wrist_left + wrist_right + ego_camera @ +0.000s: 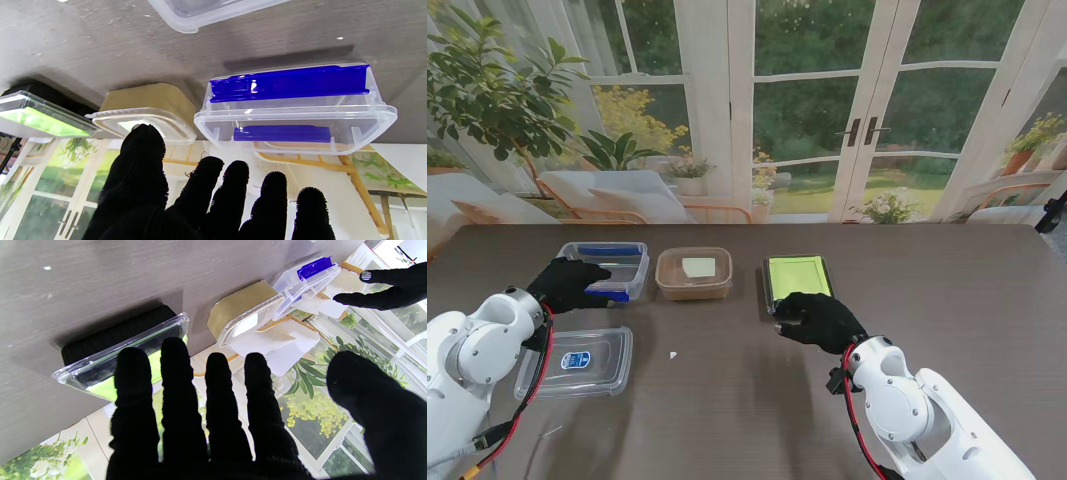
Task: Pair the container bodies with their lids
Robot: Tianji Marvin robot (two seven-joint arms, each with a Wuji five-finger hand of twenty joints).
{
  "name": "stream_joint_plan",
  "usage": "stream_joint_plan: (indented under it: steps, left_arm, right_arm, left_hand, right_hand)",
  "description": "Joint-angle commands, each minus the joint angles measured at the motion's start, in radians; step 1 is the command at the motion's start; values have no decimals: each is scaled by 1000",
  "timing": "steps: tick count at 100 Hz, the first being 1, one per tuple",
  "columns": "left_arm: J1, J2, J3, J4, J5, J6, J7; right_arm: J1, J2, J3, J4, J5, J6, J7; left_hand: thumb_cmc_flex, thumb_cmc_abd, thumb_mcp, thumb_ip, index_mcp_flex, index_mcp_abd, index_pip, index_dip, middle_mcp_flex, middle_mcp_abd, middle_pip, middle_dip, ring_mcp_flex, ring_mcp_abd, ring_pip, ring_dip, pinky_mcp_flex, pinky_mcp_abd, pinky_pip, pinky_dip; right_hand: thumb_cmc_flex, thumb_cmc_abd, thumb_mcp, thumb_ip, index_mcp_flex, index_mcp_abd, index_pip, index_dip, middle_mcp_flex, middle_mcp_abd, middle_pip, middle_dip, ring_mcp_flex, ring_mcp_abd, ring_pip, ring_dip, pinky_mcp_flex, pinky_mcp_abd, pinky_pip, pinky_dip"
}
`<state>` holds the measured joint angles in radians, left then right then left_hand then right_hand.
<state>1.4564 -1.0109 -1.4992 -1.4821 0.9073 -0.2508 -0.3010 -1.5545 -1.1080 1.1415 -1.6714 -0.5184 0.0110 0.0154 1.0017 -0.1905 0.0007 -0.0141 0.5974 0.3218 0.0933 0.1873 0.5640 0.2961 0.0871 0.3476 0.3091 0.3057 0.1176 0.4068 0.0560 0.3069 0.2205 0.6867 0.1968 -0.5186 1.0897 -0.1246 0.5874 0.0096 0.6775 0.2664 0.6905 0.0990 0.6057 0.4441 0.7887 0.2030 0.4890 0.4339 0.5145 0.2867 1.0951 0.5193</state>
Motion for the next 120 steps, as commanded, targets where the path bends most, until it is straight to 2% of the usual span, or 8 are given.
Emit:
stream_joint_plan:
  steps: [1,29,40,50,52,56,81,120]
  left_arm:
    - [-32,5,10,24,13,-7,-25]
    - [-168,12,108,191,47,-45,25]
    - [-215,14,148,250,51,-57,44]
    - [-250,16,181,296,58,-62,59]
    - [-257,17,187,303,58,-62,58]
    - [-268,18,198,317,61,-63,57]
    - [-340,22,277,421,73,-66,103]
    - [-441,23,381,562,23,-84,139]
  right_arm:
    - [2,-3,-4,7,3,5,15]
    - [16,-6,-12,23,21,15,16]
    - [22,-6,-19,30,29,17,19]
    - [27,-7,-25,35,36,20,20]
    - [28,-8,-27,36,38,21,20]
    - [30,-8,-29,38,40,22,21]
    - [41,-10,-41,53,57,32,26]
    - [51,-10,-55,64,79,47,39]
  left_hand:
    - [-13,-12,-18,-2,-32,-7,-15,-3,-26,-15,-7,-12,-27,-9,-15,-15,-26,-23,-38,-15]
    - [12,-41,-19,-6,-35,-50,-13,-2,-56,-26,-12,-19,-51,-13,-19,-20,-55,-29,-50,-29]
    - [87,-92,23,15,-37,-63,-15,-3,-69,-26,-13,-21,-62,-19,-22,-22,-68,-41,-57,-36]
    - [78,-102,45,18,-49,-64,-21,-5,-81,-24,-15,-24,-75,-22,-24,-24,-82,-51,-65,-46]
    - [12,-134,182,-2,-49,-63,-23,-14,-85,-23,-15,-30,-78,-23,-23,-28,-85,-52,-58,-69]
    - [-10,-145,226,-9,-62,-55,-29,-19,-88,-25,-14,-30,-82,-24,-24,-29,-88,-54,-56,-76]
    - [-17,-151,247,-9,-146,-45,-64,-37,-133,-26,-23,-30,-108,-40,-31,-29,-107,-79,-68,-81]
    - [-30,-156,277,-13,-124,-56,-44,-32,-145,-21,-22,-29,-110,-38,-31,-26,-111,-93,-77,-92]
  right_hand:
    - [-7,33,-78,27,-6,2,-14,8,3,15,-16,3,-17,-2,-1,-1,-224,9,-18,27]
    - [-7,38,-78,28,-4,5,-14,9,1,17,-16,3,-20,-3,0,-1,-226,10,-19,29]
    - [-7,40,-78,28,-5,6,-15,9,1,16,-16,3,-20,-1,0,-1,-228,10,-19,30]
    - [-8,41,-78,28,-3,6,-14,9,0,17,-16,3,-22,-1,0,-1,-228,10,-19,30]
    - [-8,41,-78,28,-3,6,-14,9,1,17,-15,3,-22,-1,0,-1,-228,10,-19,30]
    - [-8,42,-77,28,-4,7,-15,9,0,16,-15,3,-23,-2,0,-1,-229,9,-19,31]
    - [-8,46,-76,29,-2,11,-14,10,-1,20,-13,3,-25,1,3,-1,-231,8,-19,32]
    - [-9,53,-73,29,-2,13,-13,11,-4,23,-11,3,-28,1,6,-1,-235,6,-18,33]
